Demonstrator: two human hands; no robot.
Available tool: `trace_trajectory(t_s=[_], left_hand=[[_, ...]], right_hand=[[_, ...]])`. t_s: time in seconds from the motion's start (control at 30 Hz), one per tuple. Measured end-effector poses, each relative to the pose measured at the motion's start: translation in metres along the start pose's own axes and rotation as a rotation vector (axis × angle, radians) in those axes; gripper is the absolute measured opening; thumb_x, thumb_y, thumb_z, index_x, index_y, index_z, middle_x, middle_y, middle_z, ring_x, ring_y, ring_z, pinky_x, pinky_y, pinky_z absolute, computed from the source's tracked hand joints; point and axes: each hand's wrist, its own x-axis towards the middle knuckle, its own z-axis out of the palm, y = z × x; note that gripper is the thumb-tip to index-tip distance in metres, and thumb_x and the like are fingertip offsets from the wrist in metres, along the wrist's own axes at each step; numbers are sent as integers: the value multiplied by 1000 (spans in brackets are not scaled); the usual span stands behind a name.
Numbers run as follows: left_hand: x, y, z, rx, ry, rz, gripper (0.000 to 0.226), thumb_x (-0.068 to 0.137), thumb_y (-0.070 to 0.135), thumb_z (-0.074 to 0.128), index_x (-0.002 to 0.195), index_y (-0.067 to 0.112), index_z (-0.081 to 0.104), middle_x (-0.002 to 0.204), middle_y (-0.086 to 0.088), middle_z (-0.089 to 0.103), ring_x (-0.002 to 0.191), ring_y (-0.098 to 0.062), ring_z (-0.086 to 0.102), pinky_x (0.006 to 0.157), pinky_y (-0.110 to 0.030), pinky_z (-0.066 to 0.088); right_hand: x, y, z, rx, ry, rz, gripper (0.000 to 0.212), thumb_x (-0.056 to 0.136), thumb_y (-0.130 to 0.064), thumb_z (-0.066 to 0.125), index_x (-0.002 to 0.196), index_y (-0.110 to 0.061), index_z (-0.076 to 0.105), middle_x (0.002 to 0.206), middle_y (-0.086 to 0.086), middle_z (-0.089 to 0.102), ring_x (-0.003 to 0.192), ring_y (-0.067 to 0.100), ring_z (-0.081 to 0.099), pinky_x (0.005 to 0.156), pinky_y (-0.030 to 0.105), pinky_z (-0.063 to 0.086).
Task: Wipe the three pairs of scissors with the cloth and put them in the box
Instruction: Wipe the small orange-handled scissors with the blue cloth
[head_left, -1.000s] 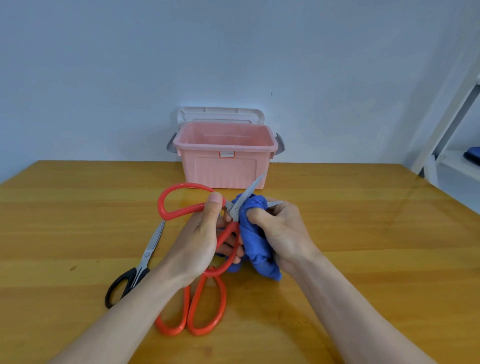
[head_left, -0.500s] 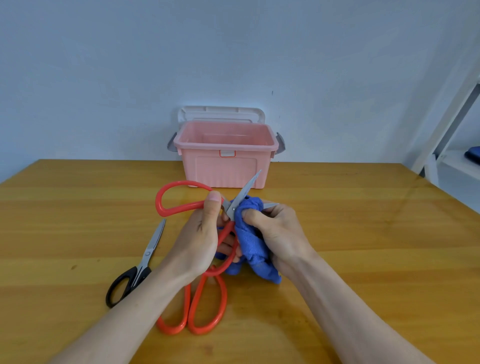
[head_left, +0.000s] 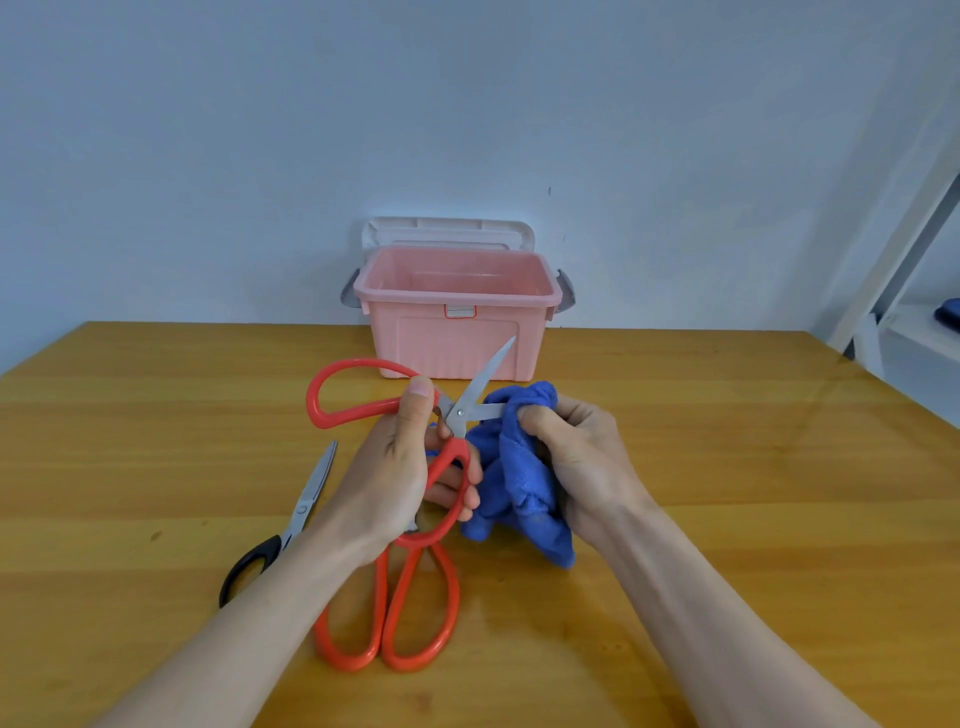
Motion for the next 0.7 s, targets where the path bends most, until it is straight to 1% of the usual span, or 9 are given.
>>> trace_trajectory(t_s=[0.07, 0.17, 0.3, 0.4, 0.47, 0.5, 0.57, 0.6, 0.7], left_hand=[[0, -1, 2, 7, 3, 11, 77, 95, 57, 14, 69, -2, 56, 56, -14, 60, 49, -27, 58, 49, -30, 50], [0, -4, 5, 1, -15, 56, 76, 91, 62, 15, 74, 7, 64, 57, -20, 59, 50, -29, 58, 51, -31, 51], [-1, -3, 6, -13, -12, 75, 68, 90, 60, 14, 78, 18, 65, 60, -28, 58, 52, -33, 58, 51, -34, 53], [-2, -1, 7, -16, -3, 83, 66, 90, 60, 14, 72, 23, 65, 64, -32, 56, 53, -33, 58, 52, -35, 54], [-1, -2, 4, -29, -14, 78, 68, 90, 60, 15, 73, 19, 67, 62, -29, 57, 53, -33, 59, 52, -34, 53], [0, -3, 3, -32, -21, 76, 72, 92, 60, 15, 77, 11, 66, 61, -25, 59, 52, -32, 59, 52, -34, 52], [2, -6, 2, -19, -10, 62, 74, 95, 58, 16, 79, -2, 58, 62, -18, 61, 52, -31, 59, 52, -33, 51], [3, -7, 1, -19, 4, 51, 71, 96, 57, 17, 77, -1, 53, 62, -16, 61, 51, -31, 59, 50, -33, 50], [7, -4, -11, -84, 74, 15, 77, 94, 60, 16, 63, 1, 54, 56, -18, 59, 45, -29, 56, 46, -31, 49]], right_hand=[[-2, 1, 4, 47, -60, 24, 14, 91, -1, 58, 92, 1, 71, 76, 24, 68, 59, 33, 65, 57, 37, 55], [-5, 3, 9, 74, -62, 45, 17, 91, -3, 60, 76, -2, 68, 65, 21, 65, 46, 30, 59, 51, 38, 54], [-7, 5, 12, 77, -41, 43, 10, 90, -5, 64, 83, -2, 70, 61, 23, 61, 44, 30, 57, 49, 37, 52], [-6, 6, 13, 92, -47, 49, 8, 89, -5, 64, 85, 0, 68, 60, 23, 60, 44, 31, 57, 49, 39, 52], [-5, 5, 11, 98, -41, 31, 7, 89, -2, 63, 85, 1, 68, 61, 24, 61, 44, 31, 57, 49, 39, 53], [-6, 4, 10, 103, -42, 16, 7, 89, 0, 62, 88, 2, 68, 62, 24, 61, 43, 31, 57, 48, 38, 53], [-5, 3, 8, 94, -35, -8, 12, 89, 3, 57, 94, 4, 68, 65, 24, 63, 48, 32, 60, 50, 37, 53], [-3, 2, 6, 60, 1, -21, 14, 89, 3, 56, 94, 3, 69, 69, 23, 66, 54, 32, 63, 53, 36, 54], [8, -5, -15, 2, 173, -56, 23, 88, -1, 51, 78, -4, 72, 79, 16, 72, 72, 30, 65, 66, 41, 52]])
